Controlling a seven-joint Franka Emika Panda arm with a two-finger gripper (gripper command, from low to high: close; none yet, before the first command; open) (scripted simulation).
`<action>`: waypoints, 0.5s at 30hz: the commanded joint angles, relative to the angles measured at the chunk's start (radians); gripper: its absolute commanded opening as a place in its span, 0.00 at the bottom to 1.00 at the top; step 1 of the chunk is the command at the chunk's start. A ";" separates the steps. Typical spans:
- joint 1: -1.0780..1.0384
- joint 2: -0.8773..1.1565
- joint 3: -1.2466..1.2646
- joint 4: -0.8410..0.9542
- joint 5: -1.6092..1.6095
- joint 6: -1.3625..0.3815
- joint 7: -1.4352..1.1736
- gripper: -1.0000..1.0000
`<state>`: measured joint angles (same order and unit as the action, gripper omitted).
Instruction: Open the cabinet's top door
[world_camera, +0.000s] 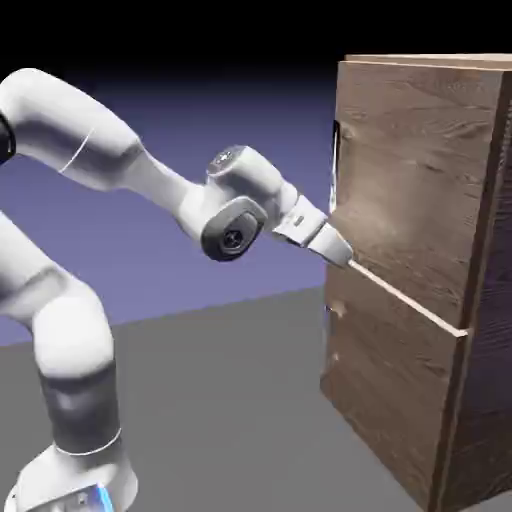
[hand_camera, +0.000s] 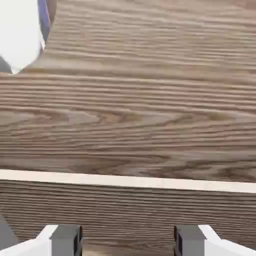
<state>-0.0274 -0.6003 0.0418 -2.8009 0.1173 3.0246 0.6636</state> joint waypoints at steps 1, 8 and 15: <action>-0.015 -0.011 0.016 0.003 0.044 -0.005 -0.029 0.50; -0.117 -0.090 0.124 0.027 0.348 -0.037 -0.230 0.50; -0.219 -0.168 0.232 0.051 0.653 -0.069 -0.430 0.50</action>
<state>-0.2464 -0.7685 0.2743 -2.7500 0.7698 2.9557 0.2332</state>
